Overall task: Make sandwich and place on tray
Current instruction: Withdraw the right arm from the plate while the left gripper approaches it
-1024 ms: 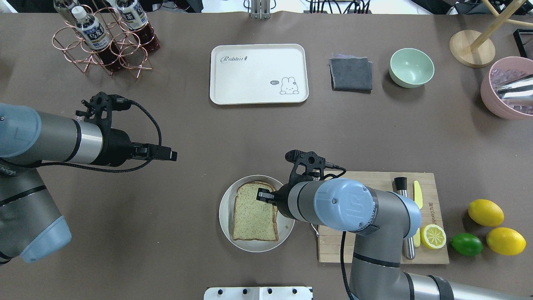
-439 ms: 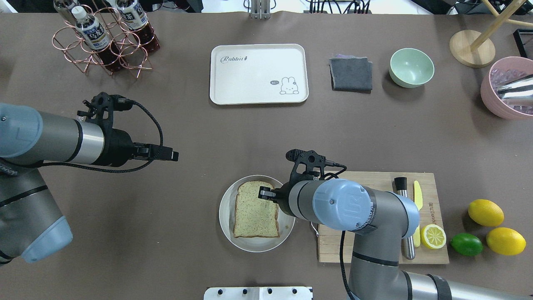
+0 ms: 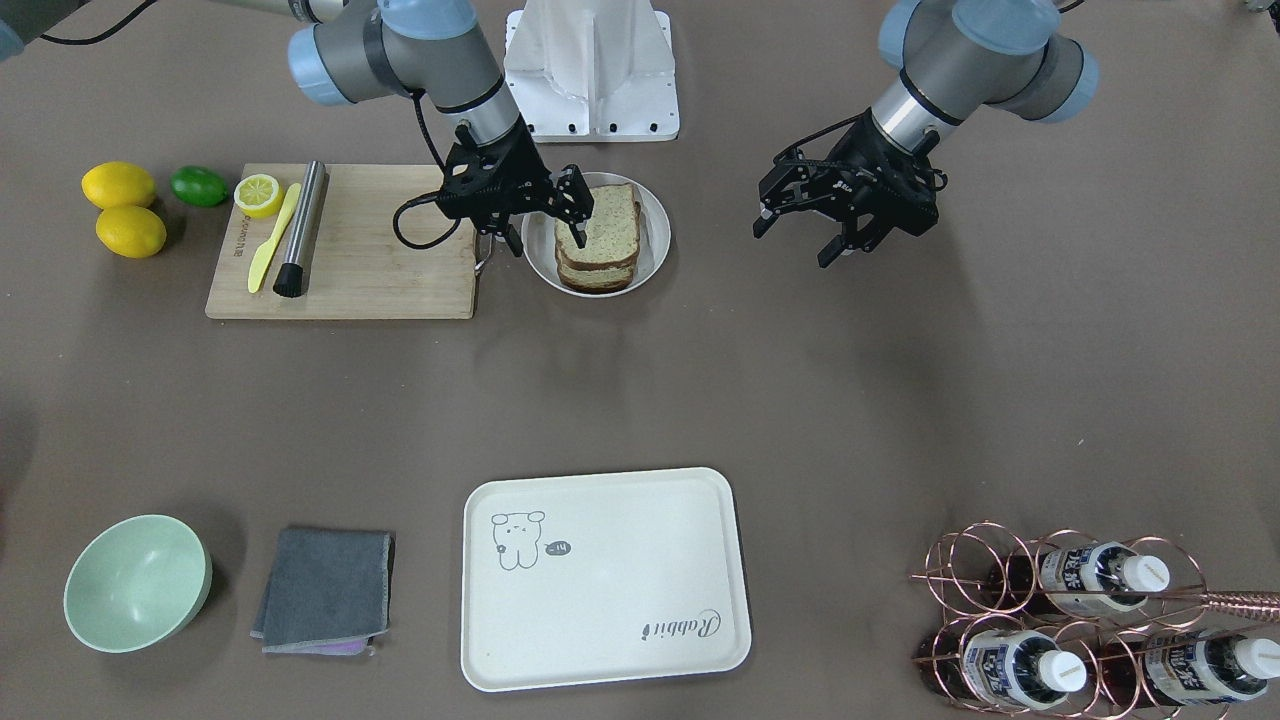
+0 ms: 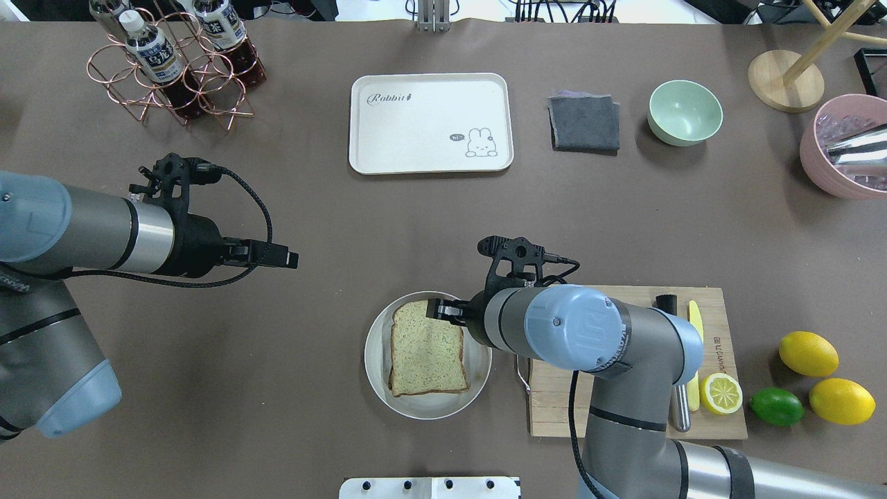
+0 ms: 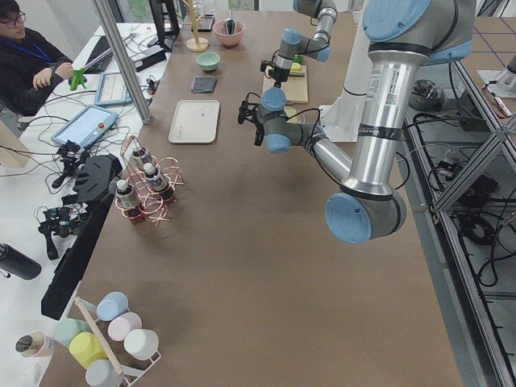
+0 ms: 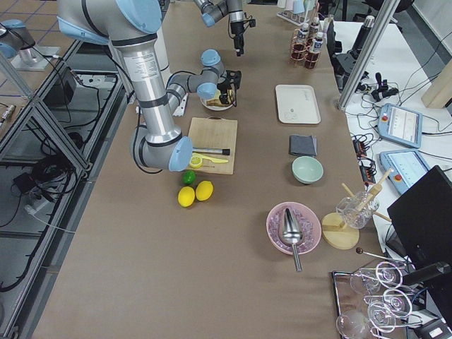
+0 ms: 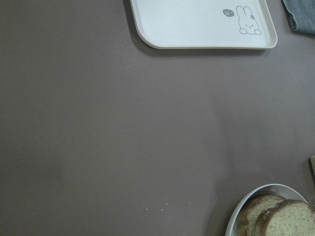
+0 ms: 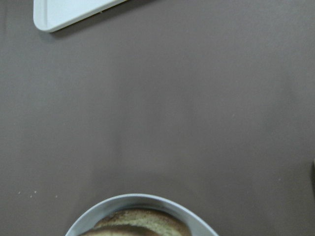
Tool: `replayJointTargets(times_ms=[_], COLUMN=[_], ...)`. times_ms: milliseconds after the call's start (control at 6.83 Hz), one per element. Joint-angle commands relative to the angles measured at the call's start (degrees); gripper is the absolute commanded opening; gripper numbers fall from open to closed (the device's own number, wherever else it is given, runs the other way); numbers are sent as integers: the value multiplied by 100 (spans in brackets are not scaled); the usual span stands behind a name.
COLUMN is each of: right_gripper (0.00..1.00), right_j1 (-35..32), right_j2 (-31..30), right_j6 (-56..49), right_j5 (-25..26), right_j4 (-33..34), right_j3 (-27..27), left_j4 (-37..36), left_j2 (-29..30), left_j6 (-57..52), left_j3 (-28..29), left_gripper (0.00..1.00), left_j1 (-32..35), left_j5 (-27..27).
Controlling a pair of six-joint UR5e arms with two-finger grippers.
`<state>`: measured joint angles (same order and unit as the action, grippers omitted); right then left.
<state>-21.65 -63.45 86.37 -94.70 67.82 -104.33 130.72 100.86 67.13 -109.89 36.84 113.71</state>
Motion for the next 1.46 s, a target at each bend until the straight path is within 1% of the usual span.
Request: replayJointTargets(times_ms=[0, 146, 293, 439, 585, 732, 878, 1024, 1171, 1317], right_gripper=[100, 100, 100, 100, 100, 100, 100, 100, 100, 100], right_j1=[-836, -1311, -1829, -2434, -2962, -3481, -4121, -4754, -5344, -5872], right_j2=[-71, -123, -307, -604, -990, -1359, -1633, -1888, -1995, -2048], right_j6=[-748, -1293, -1881, -2461, -3320, -4068, -4711, -5483, -6552, -7859], right_j5=[-905, -1319, -1776, -2320, -2708, -3060, -3533, -3878, -3994, -3995], right_j4=[526, 818, 986, 988, 997, 988, 997, 1249, 1869, 2720], right_j3=[-26, -18, -105, -114, -105, -97, -53, -27, -35, -9], left_j4=[-28, -116, -534, -974, -1074, -1083, -1127, -1475, -1740, -1725], left_j2=[74, 143, 362, 634, 758, 812, 890, 1126, 1337, 1322], left_j6=[2, 11, 20, 11, 20, 29, 29, 37, 37, 46], left_j3=[55, 82, 73, 65, 82, 117, 178, 187, 240, 284], left_gripper=[98, 98, 98, 98, 98, 98, 98, 98, 98, 98], left_j1=[-88, -272, -282, -326, -553, -738, -748, -748, -809, -836], left_j5=[-15, -24, -33, -137, -417, -463, -463, -446, -446, -429])
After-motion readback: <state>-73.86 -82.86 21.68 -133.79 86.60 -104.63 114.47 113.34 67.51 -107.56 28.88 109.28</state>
